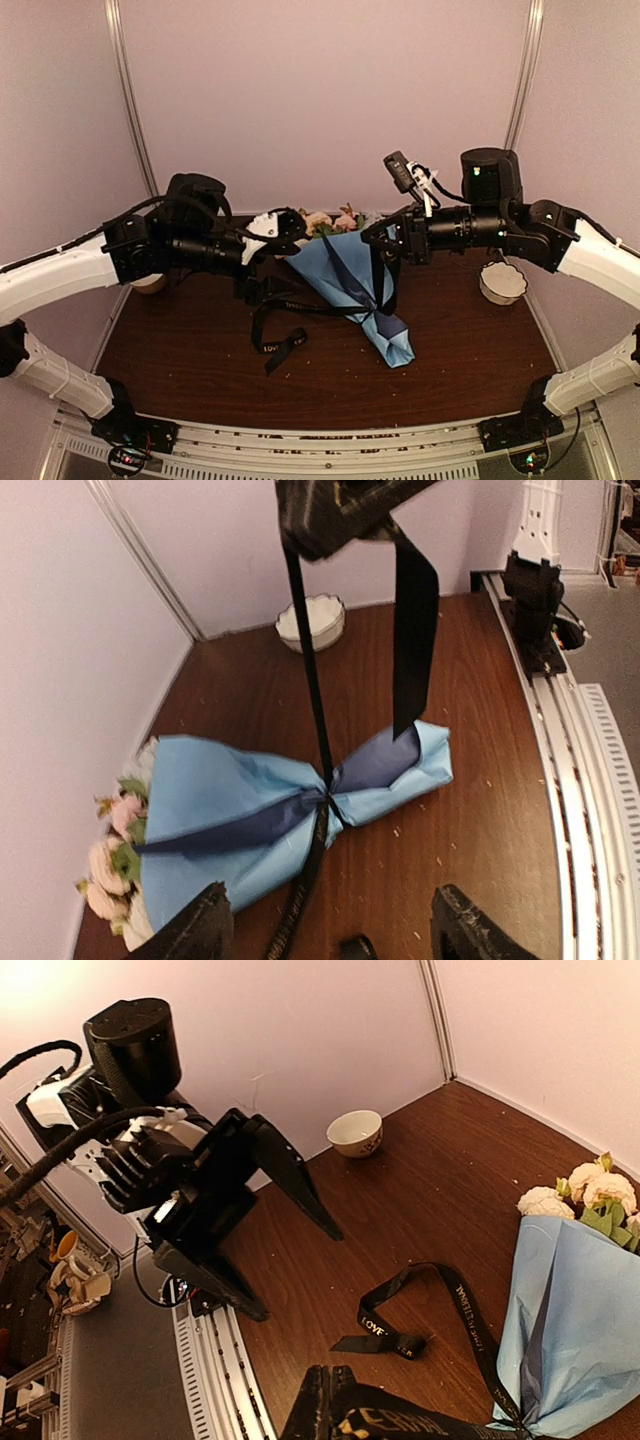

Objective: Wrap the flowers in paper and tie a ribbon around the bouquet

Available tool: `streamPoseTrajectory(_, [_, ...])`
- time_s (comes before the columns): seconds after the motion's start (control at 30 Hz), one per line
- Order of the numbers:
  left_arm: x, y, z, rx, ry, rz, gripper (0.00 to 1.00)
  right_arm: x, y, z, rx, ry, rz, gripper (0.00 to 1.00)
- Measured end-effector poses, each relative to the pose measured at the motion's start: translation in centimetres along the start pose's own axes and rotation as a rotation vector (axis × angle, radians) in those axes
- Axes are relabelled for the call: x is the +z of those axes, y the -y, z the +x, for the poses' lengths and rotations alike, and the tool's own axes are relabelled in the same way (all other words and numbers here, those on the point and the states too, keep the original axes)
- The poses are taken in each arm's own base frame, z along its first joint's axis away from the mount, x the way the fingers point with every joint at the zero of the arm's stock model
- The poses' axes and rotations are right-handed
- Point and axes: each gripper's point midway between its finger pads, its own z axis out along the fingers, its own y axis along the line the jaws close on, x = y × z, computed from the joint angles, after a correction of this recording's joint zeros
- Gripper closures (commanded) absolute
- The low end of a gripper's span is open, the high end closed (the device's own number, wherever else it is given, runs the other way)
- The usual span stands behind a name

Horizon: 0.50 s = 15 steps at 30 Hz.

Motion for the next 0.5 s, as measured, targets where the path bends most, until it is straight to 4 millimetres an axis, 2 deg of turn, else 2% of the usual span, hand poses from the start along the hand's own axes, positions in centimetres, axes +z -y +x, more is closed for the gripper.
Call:
streamPoseTrajectory(0.13, [3.4, -1.6, -2.7, 0.006, 0.158, -0.011, 0.30, 0.1, -0.9, -0.7, 0.006, 0.027, -0.043, 1.00])
streamPoseTrajectory(0.27, [8.3, -2.0, -2.7, -0.013, 0.195, 0.038, 0.31, 0.2, -1.9, -1.2, 0.001, 0.047, -0.082, 1.00])
streamPoseTrajectory(0.33, [10.6, -1.7, -2.9, -0.016, 0.200, 0.075, 0.35, 0.2, -2.0, -1.2, -0.001, 0.050, -0.088, 1.00])
streamPoseTrajectory(0.37, [11.6, -1.5, -3.0, -0.020, 0.202, 0.092, 0.43, 0.3, -2.0, -1.2, -0.001, 0.050, -0.088, 1.00])
streamPoseTrajectory(0.4, [12.4, -1.2, -3.1, -0.027, 0.206, 0.107, 0.59, 0.3, -2.0, -1.1, -0.001, 0.049, -0.089, 1.00])
streamPoseTrajectory(0.47, [13.1, -0.8, -3.3, -0.045, 0.220, 0.130, 0.98, 0.5, -1.9, -0.7, 0.001, 0.045, -0.090, 1.00])
streamPoseTrajectory(0.5, [13.2, -0.7, -3.5, -0.049, 0.228, 0.135, 1.00, 0.6, -1.8, -0.3, 0.003, 0.039, -0.090, 1.00])
